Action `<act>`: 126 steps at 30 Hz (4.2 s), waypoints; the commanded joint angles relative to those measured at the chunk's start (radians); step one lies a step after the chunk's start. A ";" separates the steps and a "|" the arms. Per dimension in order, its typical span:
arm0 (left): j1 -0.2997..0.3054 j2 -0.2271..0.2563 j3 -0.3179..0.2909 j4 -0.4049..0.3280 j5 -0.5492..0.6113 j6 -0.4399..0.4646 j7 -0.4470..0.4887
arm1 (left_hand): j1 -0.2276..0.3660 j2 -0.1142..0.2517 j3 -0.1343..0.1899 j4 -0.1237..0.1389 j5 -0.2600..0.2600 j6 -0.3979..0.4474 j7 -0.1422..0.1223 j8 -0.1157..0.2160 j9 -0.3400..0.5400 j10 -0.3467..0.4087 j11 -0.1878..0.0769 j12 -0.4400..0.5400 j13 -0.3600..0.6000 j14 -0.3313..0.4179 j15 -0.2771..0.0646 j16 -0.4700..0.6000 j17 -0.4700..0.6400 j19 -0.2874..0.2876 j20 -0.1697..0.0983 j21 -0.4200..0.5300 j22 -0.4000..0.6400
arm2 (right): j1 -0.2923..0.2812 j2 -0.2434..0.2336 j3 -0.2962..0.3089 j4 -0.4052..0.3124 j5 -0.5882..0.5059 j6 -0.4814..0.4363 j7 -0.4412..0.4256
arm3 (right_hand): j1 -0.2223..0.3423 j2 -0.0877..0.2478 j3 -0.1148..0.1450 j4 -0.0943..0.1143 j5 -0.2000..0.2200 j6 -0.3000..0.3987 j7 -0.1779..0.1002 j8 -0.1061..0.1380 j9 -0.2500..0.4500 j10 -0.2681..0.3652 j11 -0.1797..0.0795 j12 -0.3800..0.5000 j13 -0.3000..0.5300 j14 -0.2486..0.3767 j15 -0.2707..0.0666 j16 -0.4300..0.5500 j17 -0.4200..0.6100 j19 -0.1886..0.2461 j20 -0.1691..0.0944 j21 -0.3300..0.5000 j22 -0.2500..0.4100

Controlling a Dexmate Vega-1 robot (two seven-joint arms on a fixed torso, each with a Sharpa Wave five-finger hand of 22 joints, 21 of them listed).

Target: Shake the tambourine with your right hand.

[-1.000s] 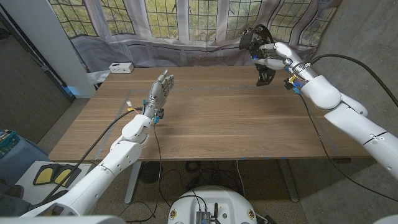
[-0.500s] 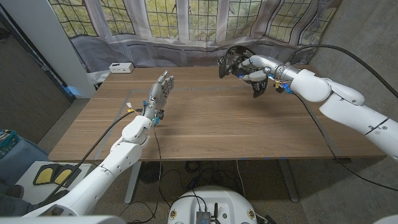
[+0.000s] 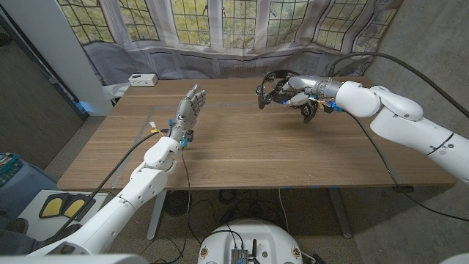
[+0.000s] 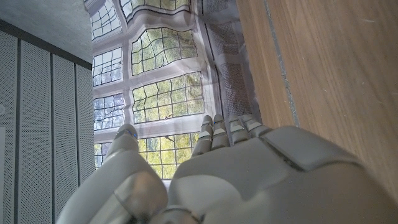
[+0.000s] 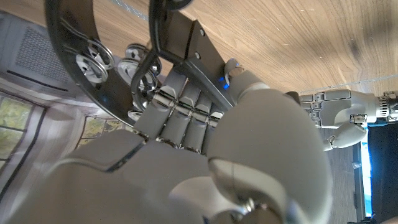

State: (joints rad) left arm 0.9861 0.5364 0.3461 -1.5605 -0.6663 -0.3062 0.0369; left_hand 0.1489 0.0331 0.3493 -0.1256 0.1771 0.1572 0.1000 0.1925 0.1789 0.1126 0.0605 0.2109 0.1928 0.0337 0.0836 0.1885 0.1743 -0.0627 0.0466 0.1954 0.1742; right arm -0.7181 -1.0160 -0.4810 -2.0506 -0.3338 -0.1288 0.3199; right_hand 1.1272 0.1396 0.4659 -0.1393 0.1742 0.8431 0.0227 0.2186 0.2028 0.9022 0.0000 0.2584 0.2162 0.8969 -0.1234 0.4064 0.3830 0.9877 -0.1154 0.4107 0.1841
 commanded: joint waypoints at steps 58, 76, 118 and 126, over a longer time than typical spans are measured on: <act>-0.061 -0.011 0.029 0.034 0.009 0.034 -0.022 | 0.008 0.016 0.008 -0.004 0.000 0.010 -0.004 -0.002 0.003 0.002 0.000 0.002 0.003 0.002 0.000 -0.001 0.006 -0.011 0.003 0.001 0.006 | -0.317 0.567 0.437 0.444 1.125 0.644 -0.502 | 0.037 0.050 0.042 0.044 0.006 0.077 -0.069 -0.007 0.006 0.011 -0.003 -0.014 0.009 0.017 -0.049 -0.009 0.017 0.001 -0.004 0.025 0.002; -0.060 -0.003 0.028 0.026 0.008 0.042 -0.025 | 0.008 0.017 0.008 -0.004 0.000 0.011 -0.003 -0.002 0.003 0.001 -0.003 0.001 0.003 0.002 0.001 -0.001 0.006 -0.012 0.003 0.001 0.006 | -0.317 0.674 0.498 0.448 1.546 0.505 -0.371 | 0.034 0.050 0.043 0.048 0.007 0.074 -0.072 -0.009 0.006 0.008 -0.005 -0.017 0.010 0.014 -0.056 -0.015 0.019 -0.005 -0.007 0.029 0.002; -0.041 0.003 0.020 0.006 0.005 0.033 -0.019 | 0.010 0.019 0.011 -0.005 -0.001 0.013 -0.001 -0.001 0.003 0.005 -0.002 0.002 0.003 0.008 0.002 0.001 0.006 -0.006 -0.002 0.004 0.005 | -0.296 0.514 0.408 0.450 1.179 0.625 -0.268 | 0.028 0.046 0.044 0.050 0.009 0.075 -0.073 -0.008 0.007 0.010 -0.010 -0.021 0.011 0.015 -0.056 -0.028 0.025 -0.017 -0.007 0.040 0.002; -0.034 0.007 0.017 -0.003 0.008 0.033 -0.013 | 0.011 0.019 0.011 -0.006 -0.001 0.013 -0.001 -0.001 0.003 0.005 -0.001 0.002 0.003 0.008 0.001 0.001 0.005 -0.007 -0.002 0.003 0.005 | -0.296 0.452 0.384 0.414 1.041 0.645 -0.302 | 0.028 0.045 0.043 0.048 0.009 0.077 -0.073 -0.007 0.006 0.011 -0.012 -0.021 0.011 0.013 -0.055 -0.030 0.026 -0.019 -0.006 0.042 0.002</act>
State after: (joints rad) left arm 0.9445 0.5391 0.3661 -1.5521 -0.6625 -0.2721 0.0180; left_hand 0.1595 0.0437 0.3552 -0.1313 0.1771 0.1680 0.1001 0.1925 0.1789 0.1125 0.0605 0.2109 0.1928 0.0337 0.0836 0.1885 0.1743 -0.0677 0.0516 0.1954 0.1743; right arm -1.0175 -0.4933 -0.0659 -1.6012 0.8622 0.4843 0.0439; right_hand 1.1214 0.1455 0.4660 -0.1392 0.1778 0.8411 0.0207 0.2076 0.2069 0.9037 -0.0090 0.2383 0.2255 0.9037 -0.1229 0.3800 0.4061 0.9768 -0.1230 0.4452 0.1838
